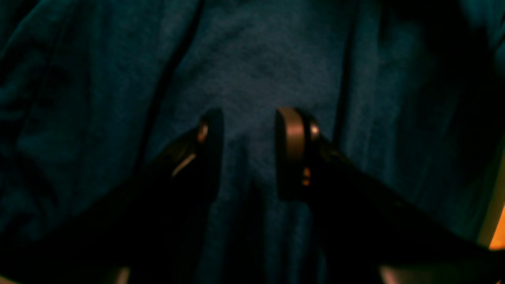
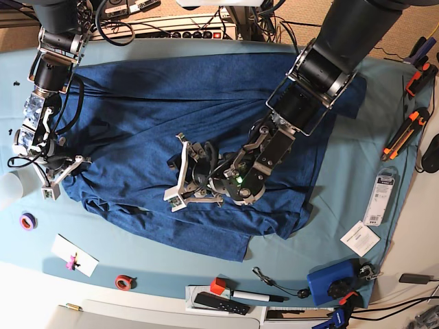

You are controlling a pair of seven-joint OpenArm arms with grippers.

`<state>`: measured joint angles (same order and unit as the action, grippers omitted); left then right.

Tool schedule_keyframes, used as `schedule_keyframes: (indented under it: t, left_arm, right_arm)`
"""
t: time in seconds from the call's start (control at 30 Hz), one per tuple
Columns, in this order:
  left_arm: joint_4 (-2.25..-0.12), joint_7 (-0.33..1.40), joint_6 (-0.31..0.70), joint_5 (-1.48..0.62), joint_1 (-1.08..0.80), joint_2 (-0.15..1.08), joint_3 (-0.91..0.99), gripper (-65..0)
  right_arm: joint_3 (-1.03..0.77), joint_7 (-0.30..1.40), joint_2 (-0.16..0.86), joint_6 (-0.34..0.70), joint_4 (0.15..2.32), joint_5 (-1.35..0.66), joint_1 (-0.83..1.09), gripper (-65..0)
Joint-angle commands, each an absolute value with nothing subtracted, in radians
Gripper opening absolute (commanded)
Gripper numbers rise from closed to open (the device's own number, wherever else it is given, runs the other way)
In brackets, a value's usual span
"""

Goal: Layout the t-shirt on the table in an organized manner, then fold the t-shirt properly

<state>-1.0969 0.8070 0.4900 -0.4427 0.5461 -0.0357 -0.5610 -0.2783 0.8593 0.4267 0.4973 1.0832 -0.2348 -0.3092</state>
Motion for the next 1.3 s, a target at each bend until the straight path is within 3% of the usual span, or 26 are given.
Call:
schedule_keyframes:
  t: [0.0,0.37,0.67,0.7,0.83,0.87,1.0,1.17,1.27]
  left_arm:
    - [-1.113,0.785,0.493,-0.456,0.579,-0.047,-0.556,-44.6]
    - [-1.113,0.785,0.493,-0.456,0.579,-0.047,-0.556,-44.6]
    - [-1.113,0.785,0.493,-0.456,0.579,-0.047,-0.556,-44.6]
    - [-1.113,0.785,0.493,-0.456,0.579,-0.047,-0.556,-44.6]
    - [-1.113,0.786,0.493,-0.456,0.579,-0.047,-0.556,-44.6]
    - [-1.113,0.786,0.493,-0.456,0.579,-0.047,-0.556,-44.6]
    - [-1.113,0.785,0.493,-0.444,0.579,-0.047,-0.556,-44.6]
    - [-1.114,0.785,0.449,-0.369,0.590,-0.043,-0.541,-44.6]
    - [-1.114,0.785,0.431,-0.383,0.601,-0.019,-0.532,-44.5]
  right_arm:
    - [-0.281,0.834,0.446,0.498,1.098,-0.242,-0.352,-65.0]
    - [-0.281,0.759,0.445,0.496,1.098,-0.242,-0.500,-65.0]
    - [-0.281,0.717,0.440,0.451,1.097,-0.226,-0.504,-65.0]
    - [-0.281,0.718,0.440,0.452,1.097,-0.219,-0.504,-62.8]
    - [-0.281,0.737,0.440,0.455,1.097,-0.216,-0.503,-37.7]
    - [-0.281,0.740,0.440,0.455,1.097,-0.216,-0.503,-34.6]
    - [-0.281,0.740,0.443,0.448,1.097,-0.216,-0.504,-34.3]
    - [-0.283,0.719,0.451,0.347,1.098,-0.166,-0.505,-34.3]
    - [-0.283,0.762,0.470,0.336,1.097,-0.175,-0.504,-34.3]
